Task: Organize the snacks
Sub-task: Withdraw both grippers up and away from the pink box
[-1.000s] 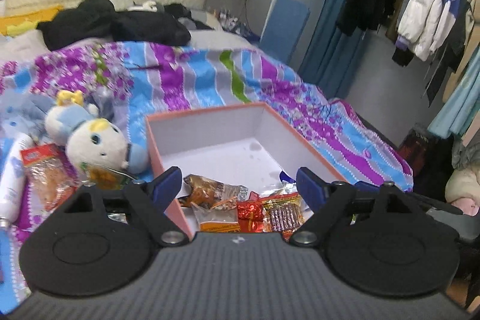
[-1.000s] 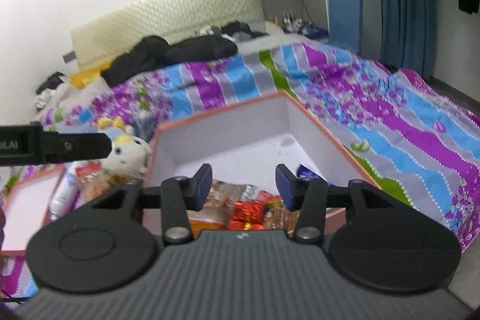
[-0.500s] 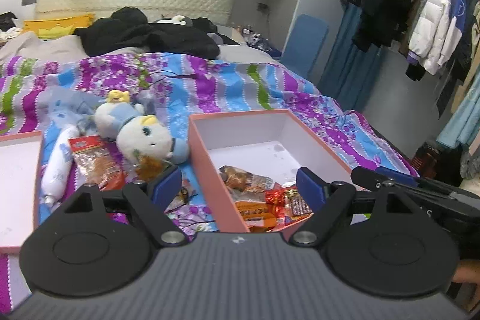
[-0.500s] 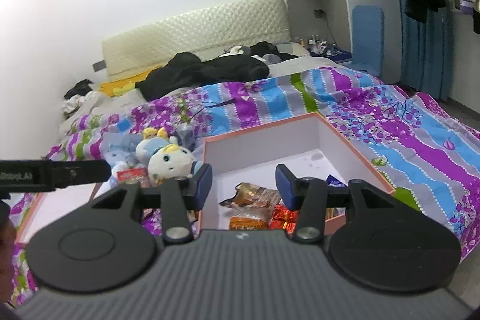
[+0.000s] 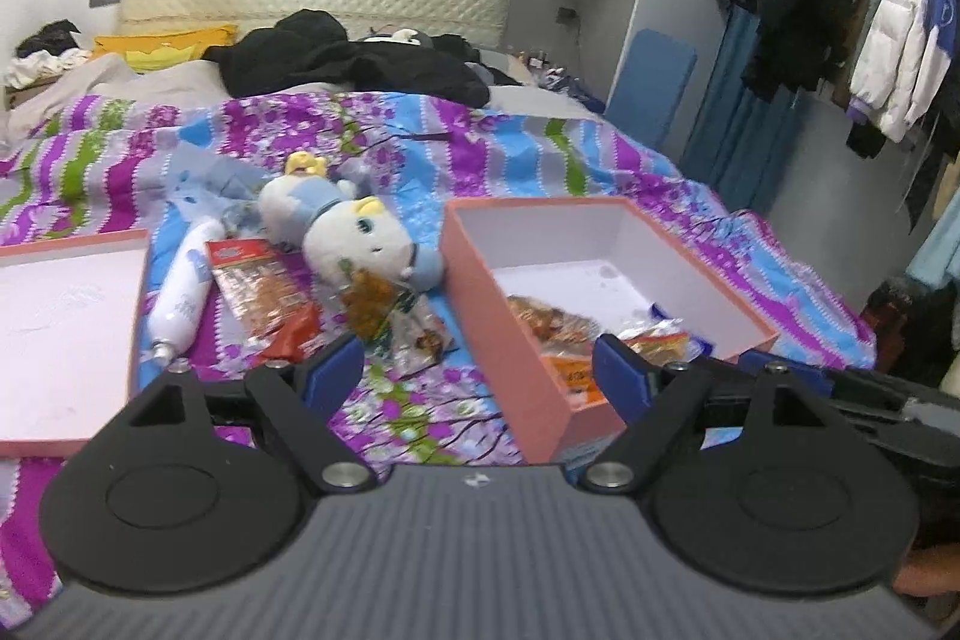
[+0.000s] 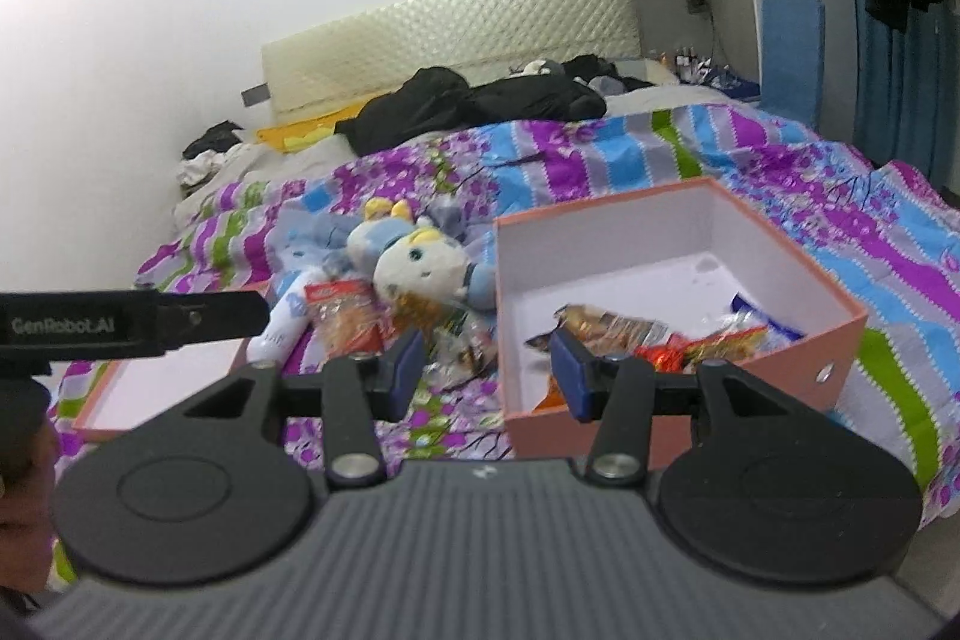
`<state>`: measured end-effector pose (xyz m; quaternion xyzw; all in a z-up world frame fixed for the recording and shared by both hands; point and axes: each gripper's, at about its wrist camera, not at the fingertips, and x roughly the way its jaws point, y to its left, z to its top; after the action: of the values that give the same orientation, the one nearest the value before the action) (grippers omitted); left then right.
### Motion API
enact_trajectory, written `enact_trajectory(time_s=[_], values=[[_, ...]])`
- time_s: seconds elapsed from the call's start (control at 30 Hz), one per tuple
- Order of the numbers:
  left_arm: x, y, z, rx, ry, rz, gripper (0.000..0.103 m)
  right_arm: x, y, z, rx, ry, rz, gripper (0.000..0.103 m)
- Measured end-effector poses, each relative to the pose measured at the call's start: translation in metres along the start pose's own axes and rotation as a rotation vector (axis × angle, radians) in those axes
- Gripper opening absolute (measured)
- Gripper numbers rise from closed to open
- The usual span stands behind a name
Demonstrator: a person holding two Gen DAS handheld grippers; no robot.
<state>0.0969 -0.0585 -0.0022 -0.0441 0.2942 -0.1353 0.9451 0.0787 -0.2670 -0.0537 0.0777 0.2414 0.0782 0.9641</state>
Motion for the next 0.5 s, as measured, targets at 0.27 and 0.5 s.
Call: enact_trajectory(time_s=[0.27,0.5], values=[[-0.002,0.026,-0.053,-0.01,0.062,0.056,0.086,0.003,0.016,-0.045,-0.021,0.064,0.022,0.049],[0.005,0.054,-0.084,-0.071,0.102,0.071,0.086,0.017,0.031,-0.066,-0.041,0.105,0.041,0.049]])
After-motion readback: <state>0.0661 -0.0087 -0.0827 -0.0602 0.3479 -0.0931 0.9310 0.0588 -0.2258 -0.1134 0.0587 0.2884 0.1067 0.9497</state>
